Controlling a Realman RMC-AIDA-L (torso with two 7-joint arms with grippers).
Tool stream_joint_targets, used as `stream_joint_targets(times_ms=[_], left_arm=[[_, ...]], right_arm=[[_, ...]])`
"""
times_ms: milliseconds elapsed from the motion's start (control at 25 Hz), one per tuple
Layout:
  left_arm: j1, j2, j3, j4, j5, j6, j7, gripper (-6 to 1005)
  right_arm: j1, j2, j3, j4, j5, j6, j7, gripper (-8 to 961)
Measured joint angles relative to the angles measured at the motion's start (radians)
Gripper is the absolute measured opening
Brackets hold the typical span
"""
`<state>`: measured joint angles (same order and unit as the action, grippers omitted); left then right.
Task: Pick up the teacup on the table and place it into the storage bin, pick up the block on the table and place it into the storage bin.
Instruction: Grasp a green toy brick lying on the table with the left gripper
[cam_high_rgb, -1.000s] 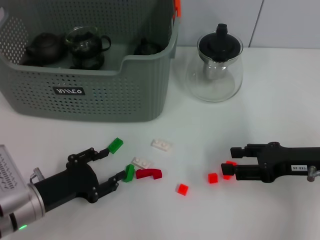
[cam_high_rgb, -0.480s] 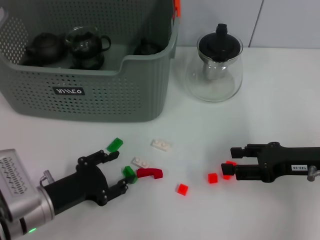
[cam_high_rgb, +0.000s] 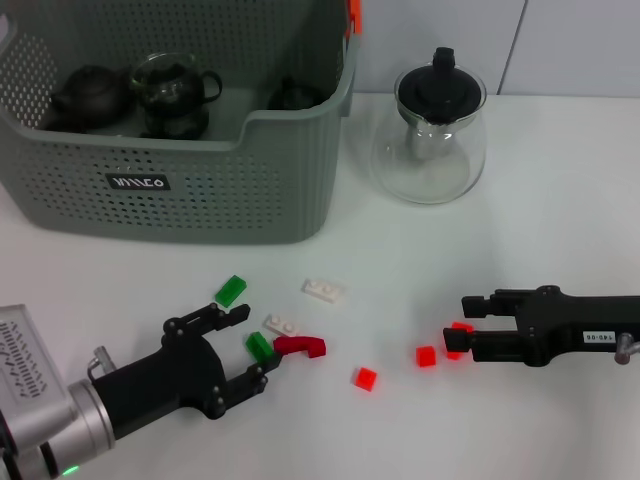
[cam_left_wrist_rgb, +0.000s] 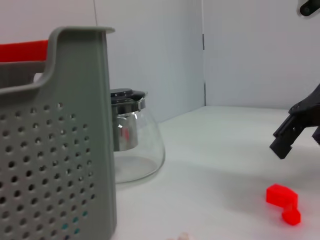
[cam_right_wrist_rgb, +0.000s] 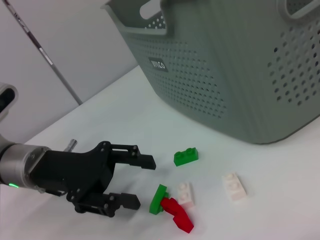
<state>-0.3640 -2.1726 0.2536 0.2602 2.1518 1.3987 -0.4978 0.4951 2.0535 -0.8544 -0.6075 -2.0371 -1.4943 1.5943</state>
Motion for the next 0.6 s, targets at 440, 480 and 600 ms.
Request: stream_joint_targets(times_ms=[440, 480, 600], left_arm=[[-0.012, -0.003, -0.003, -0.055, -0.005, -0.093, 0.006, 633], [-0.012, -0.003, -0.004, -0.056, -0.007, -0.095, 0.006, 632], [-0.012, -0.003, -0.007, -0.056, -0.008, -0.097, 0.006, 631]], right_arm=[[-0.006, 0.001, 0.0, 0.001, 0.0, 0.002, -0.006, 737], [-0.006, 0.001, 0.0, 0.001, 0.0, 0.002, -0.006, 736], [-0.006, 0.001, 0.0, 0.002, 0.0, 0.002, -0.006, 736]])
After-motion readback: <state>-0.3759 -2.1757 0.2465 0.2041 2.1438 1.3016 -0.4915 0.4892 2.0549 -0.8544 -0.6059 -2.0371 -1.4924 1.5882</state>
